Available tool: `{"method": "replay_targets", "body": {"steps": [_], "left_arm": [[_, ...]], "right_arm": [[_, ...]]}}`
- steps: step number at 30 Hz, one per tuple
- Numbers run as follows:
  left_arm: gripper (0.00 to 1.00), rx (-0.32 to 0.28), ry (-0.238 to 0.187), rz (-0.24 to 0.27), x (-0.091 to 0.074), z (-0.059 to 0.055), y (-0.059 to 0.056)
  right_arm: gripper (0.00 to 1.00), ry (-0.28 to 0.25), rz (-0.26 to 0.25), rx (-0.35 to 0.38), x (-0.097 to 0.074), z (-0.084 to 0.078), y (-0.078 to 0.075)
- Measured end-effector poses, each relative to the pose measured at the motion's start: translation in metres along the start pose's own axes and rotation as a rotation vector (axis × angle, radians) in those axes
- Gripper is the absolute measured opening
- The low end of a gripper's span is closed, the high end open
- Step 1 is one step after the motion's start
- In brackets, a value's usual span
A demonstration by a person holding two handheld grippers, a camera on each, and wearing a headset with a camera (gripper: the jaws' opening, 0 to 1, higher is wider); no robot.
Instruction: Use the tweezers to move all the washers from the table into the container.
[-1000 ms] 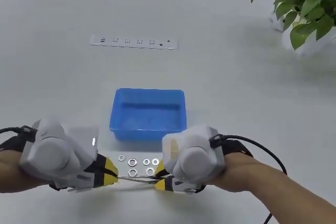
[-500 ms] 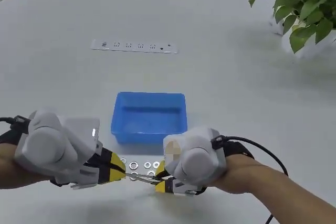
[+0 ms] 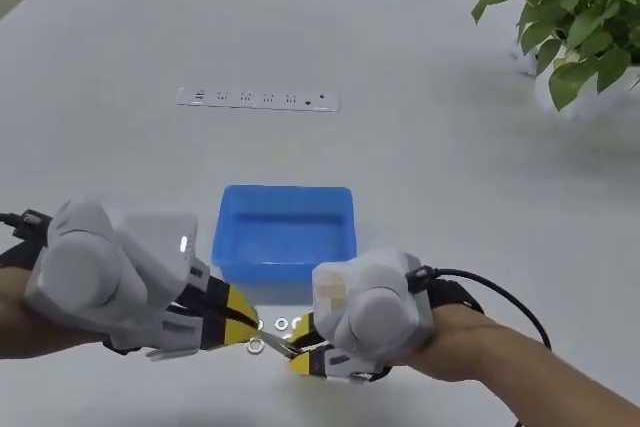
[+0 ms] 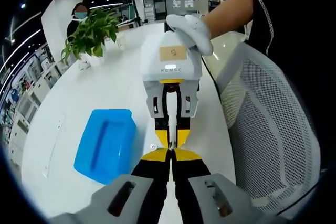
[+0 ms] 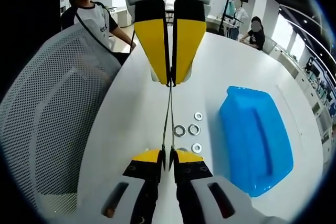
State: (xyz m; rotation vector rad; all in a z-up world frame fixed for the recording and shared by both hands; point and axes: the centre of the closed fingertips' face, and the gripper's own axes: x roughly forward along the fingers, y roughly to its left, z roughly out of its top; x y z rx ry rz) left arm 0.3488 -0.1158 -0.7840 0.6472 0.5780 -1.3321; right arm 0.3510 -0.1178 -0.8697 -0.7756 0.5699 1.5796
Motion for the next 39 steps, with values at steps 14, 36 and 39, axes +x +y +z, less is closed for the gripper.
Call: {"method": "replay_targets", "body": {"steps": [14,36,39], "left_arm": [[0.05,0.028,-0.036,-0.019,0.006,0.016,-0.005],[0.05,0.070,-0.084,-0.051,0.019,0.019,-0.009],[0.05,0.065,-0.090,-0.052,0.017,0.020,-0.008]], "right_arm": [[0.11,-0.031,0.003,0.007,0.003,0.006,0.005],[0.11,-0.046,0.000,0.008,0.001,0.004,0.006],[0.11,-0.054,-0.004,0.008,0.000,0.006,0.005]]}}
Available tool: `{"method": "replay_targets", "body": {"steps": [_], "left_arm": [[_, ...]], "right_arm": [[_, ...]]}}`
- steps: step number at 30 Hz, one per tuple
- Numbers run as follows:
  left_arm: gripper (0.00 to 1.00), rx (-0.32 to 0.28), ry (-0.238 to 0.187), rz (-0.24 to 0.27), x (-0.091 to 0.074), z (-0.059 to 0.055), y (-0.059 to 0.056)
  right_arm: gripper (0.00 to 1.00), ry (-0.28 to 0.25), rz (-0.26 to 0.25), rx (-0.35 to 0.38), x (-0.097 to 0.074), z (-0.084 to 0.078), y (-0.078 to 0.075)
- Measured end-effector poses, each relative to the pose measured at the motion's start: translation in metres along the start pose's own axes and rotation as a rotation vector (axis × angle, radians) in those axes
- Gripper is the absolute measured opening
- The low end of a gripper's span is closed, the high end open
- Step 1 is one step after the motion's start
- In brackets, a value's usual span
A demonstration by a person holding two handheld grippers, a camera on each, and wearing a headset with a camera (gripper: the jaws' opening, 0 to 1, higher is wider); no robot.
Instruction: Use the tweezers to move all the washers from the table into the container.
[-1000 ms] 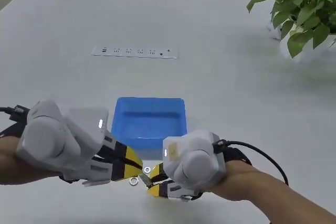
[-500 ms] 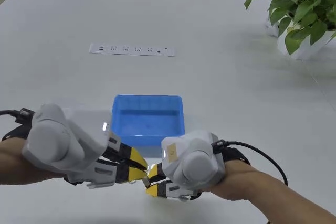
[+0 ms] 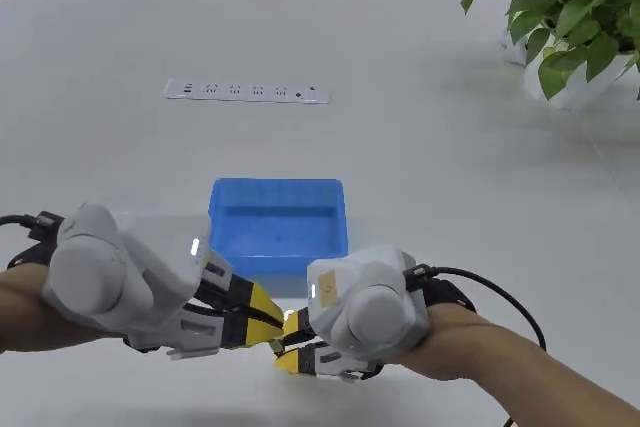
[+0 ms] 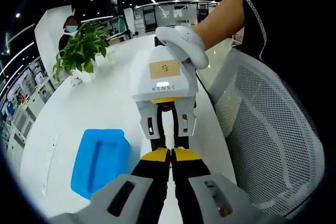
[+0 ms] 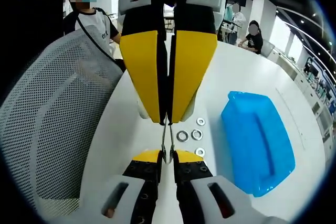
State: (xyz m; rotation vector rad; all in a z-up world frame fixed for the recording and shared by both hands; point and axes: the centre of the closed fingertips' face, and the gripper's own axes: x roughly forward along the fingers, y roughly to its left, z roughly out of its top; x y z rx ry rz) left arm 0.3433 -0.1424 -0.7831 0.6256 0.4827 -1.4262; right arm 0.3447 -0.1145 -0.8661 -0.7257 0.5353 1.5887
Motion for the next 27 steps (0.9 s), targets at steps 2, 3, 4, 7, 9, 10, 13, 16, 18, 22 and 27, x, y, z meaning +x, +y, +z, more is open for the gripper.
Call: {"method": "replay_targets", "body": {"steps": [2,3,4,7,9,10,13,16,18,22,27], "left_arm": [[0.05,0.001,0.000,0.003,-0.001,0.000,0.001],[0.05,0.002,0.000,0.003,-0.001,0.000,0.001],[0.05,0.004,0.000,0.002,-0.002,0.000,0.001],[0.05,0.010,-0.002,0.003,-0.003,0.001,0.002],[0.05,0.018,0.002,0.003,-0.003,0.001,0.003],[0.05,0.020,0.002,0.003,-0.003,0.001,0.003],[0.05,0.023,0.003,0.003,-0.002,0.001,0.005],[0.05,0.026,0.004,0.000,-0.001,0.001,0.007],[0.05,0.025,0.005,-0.002,-0.001,0.000,0.008],[0.05,0.023,0.005,-0.006,-0.001,-0.001,0.009],[0.05,0.020,-0.001,-0.008,0.000,-0.002,0.011]], "right_arm": [[0.12,-0.002,-0.007,-0.001,-0.001,0.001,-0.002],[0.12,-0.003,-0.009,-0.003,-0.001,0.001,-0.002],[0.12,-0.003,-0.011,-0.004,-0.001,0.001,-0.003],[0.12,-0.007,-0.018,-0.008,-0.001,0.003,-0.006],[0.13,-0.008,-0.028,-0.010,-0.001,0.004,-0.009],[0.13,-0.009,-0.030,-0.010,0.000,0.004,-0.009],[0.13,-0.010,-0.037,-0.008,0.000,0.004,-0.012],[0.13,-0.014,-0.041,-0.002,0.001,0.005,-0.013],[0.13,-0.016,-0.043,0.001,0.002,0.004,-0.014],[0.13,-0.021,-0.045,0.012,0.002,0.003,-0.016],[0.13,-0.025,-0.045,0.021,0.003,0.002,-0.018]]}}
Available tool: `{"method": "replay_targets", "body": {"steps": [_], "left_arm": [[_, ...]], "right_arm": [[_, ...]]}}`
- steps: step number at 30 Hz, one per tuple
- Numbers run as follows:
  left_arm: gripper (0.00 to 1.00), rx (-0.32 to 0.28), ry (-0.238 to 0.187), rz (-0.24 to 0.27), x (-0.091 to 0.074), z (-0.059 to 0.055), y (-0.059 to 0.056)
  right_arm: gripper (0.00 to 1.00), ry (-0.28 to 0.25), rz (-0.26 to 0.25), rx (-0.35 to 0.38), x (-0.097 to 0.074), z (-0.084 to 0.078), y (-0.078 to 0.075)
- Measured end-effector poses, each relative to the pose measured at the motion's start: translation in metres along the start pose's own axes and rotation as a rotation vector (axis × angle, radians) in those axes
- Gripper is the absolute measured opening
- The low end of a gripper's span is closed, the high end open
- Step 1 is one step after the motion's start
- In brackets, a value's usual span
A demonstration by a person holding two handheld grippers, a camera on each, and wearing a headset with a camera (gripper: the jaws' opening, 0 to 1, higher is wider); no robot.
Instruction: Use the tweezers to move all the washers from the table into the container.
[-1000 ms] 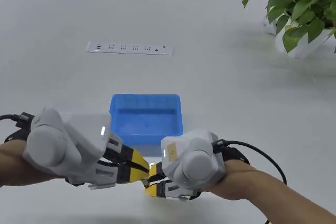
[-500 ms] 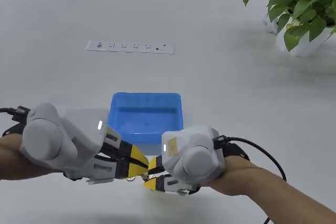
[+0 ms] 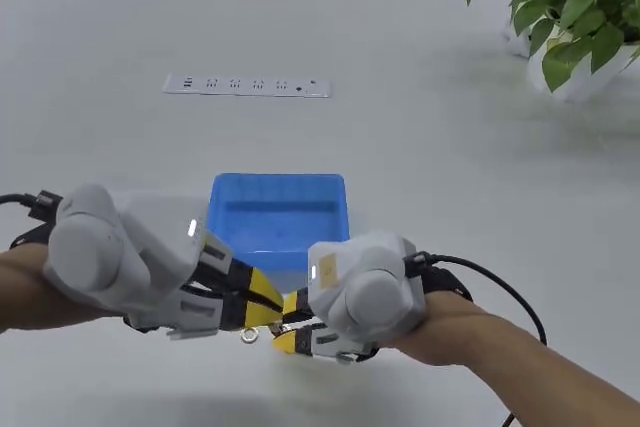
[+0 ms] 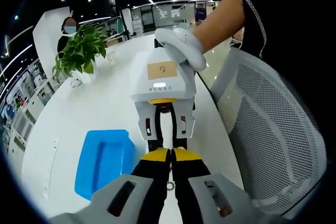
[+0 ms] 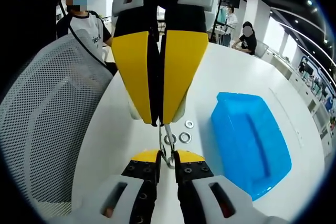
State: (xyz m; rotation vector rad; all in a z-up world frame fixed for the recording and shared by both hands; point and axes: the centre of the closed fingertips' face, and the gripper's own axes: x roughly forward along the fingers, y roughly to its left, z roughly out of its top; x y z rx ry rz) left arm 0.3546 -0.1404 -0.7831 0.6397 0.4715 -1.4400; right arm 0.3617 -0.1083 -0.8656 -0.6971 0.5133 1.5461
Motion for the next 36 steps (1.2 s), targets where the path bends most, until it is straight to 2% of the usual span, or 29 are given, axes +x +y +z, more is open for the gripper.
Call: {"method": "replay_targets", "body": {"steps": [16,18,19,36], "left_arm": [[0.05,-0.063,-0.063,-0.020,-0.0005,0.0011,0.0067],[0.05,-0.059,-0.043,-0.024,0.0007,-0.0029,0.0070],[0.05,-0.077,-0.054,-0.029,0.0015,-0.0009,0.0069],[0.05,-0.094,-0.077,-0.035,0.0049,0.0019,0.0101]], "right_arm": [[0.13,-0.022,0.003,0.055,0.0005,-0.0010,-0.0022],[0.13,-0.001,0.006,0.059,0.0014,-0.0054,-0.0015],[0.13,-0.010,0.005,0.056,0.0018,-0.0040,-0.0017],[0.12,-0.007,0.003,0.074,0.0013,-0.0051,-0.0019]]}}
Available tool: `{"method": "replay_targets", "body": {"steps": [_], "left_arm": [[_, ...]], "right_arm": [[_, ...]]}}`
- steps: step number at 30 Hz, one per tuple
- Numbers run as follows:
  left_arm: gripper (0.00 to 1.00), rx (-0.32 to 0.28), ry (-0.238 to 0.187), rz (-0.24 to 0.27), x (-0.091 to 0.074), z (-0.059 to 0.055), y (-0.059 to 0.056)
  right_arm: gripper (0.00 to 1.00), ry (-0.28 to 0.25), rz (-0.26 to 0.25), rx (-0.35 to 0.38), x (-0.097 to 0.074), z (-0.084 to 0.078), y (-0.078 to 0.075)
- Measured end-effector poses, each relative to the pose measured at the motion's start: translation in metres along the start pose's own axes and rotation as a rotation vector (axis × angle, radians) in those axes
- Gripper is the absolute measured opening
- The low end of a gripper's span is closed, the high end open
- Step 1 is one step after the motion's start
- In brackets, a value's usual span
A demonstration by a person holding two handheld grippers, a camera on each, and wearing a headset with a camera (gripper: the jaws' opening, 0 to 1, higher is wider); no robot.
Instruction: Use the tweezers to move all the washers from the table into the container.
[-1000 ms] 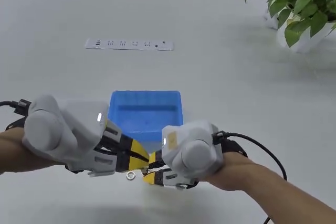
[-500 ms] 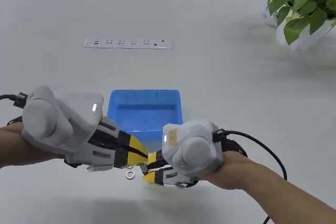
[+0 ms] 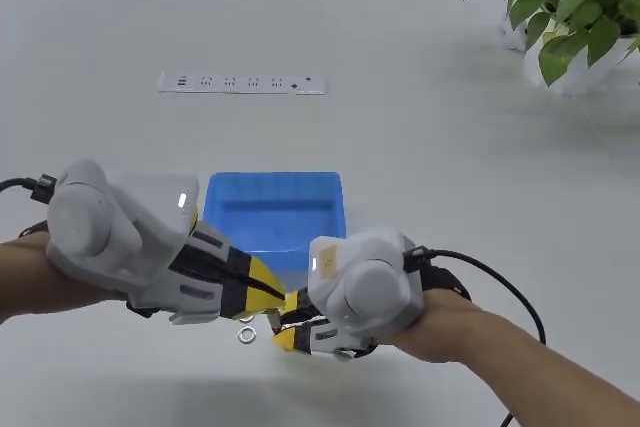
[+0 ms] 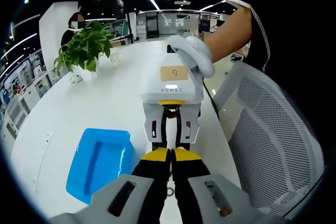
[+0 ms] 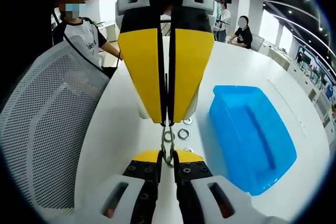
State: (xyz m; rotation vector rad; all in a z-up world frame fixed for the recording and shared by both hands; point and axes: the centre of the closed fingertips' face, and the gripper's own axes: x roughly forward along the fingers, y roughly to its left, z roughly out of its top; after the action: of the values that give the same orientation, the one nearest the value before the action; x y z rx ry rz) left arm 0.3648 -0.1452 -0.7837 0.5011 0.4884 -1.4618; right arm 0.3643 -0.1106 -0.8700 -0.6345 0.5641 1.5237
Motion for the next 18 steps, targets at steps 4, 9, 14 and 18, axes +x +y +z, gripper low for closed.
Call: {"method": "replay_targets", "body": {"steps": [4,9,14,18], "left_arm": [[0.05,0.002,0.002,-0.004,-0.0001,0.0000,0.0002],[0.05,0.004,0.005,-0.007,-0.0004,0.0002,-0.0005],[0.04,0.007,0.009,-0.010,-0.0007,0.0008,-0.0021],[0.04,0.011,0.011,-0.008,-0.0035,0.0029,-0.0023]], "right_arm": [[0.11,-0.003,-0.001,0.005,0.0001,0.0000,-0.0003],[0.11,-0.005,0.002,0.008,0.0000,0.0001,0.0008],[0.11,-0.004,0.007,0.007,-0.0005,0.0004,0.0029],[0.10,-0.010,0.006,0.007,-0.0022,0.0037,0.0030]]}}
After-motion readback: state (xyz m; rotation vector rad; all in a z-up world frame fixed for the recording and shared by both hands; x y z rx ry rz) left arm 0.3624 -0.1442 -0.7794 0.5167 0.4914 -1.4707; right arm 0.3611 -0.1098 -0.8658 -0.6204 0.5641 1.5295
